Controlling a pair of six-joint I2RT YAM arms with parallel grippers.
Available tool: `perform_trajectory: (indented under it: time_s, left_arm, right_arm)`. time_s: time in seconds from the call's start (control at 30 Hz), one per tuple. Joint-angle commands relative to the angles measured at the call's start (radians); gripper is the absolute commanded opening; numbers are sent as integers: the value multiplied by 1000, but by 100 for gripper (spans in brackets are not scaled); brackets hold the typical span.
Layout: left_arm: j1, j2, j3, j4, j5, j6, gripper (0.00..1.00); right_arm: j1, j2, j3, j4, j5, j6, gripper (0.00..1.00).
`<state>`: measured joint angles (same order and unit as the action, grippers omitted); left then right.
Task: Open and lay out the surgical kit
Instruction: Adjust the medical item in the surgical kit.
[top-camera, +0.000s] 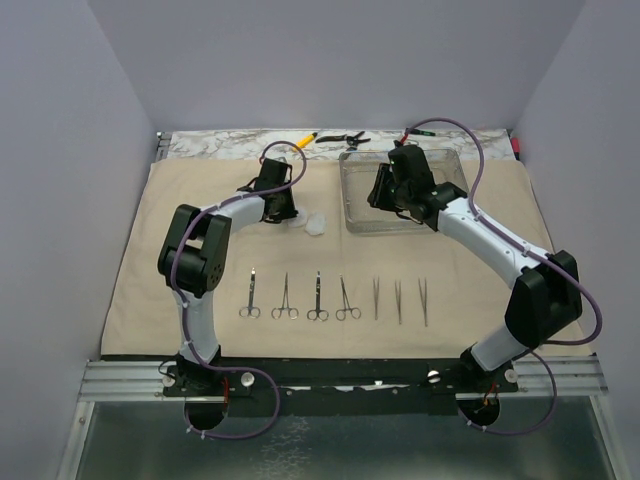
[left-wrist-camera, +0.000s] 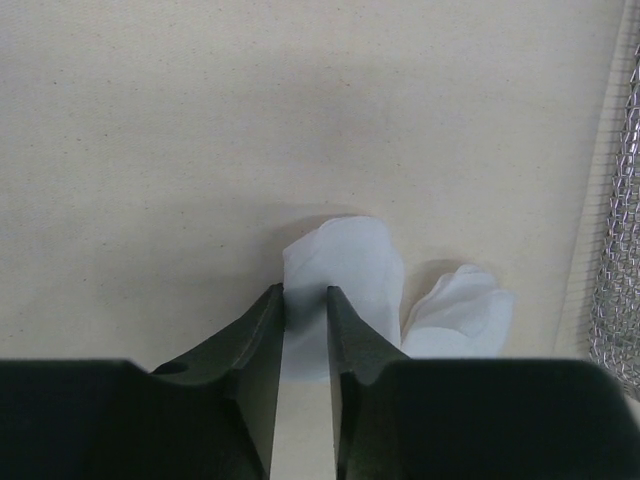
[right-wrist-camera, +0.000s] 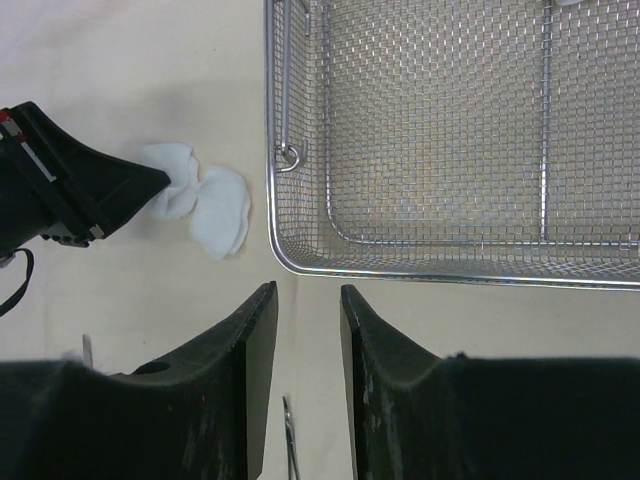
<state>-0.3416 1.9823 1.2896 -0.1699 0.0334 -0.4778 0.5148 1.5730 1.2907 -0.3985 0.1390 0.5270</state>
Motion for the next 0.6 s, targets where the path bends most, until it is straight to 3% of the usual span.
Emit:
perform_trajectory:
  time_s: [0.0,0.17,0.57]
  left_arm:
    - [-5,33,22,-54,18,-1,19]
    - [-5,-3,32,-68,-13,7,1]
    - [-5,-35,108,-198,-80,95,0]
  right_arm:
    - [-6,15,9,16,-22,12,35]
    - [-6,12,11,15,-24,10,34]
    - [-6,13,8,21,-13,13,33]
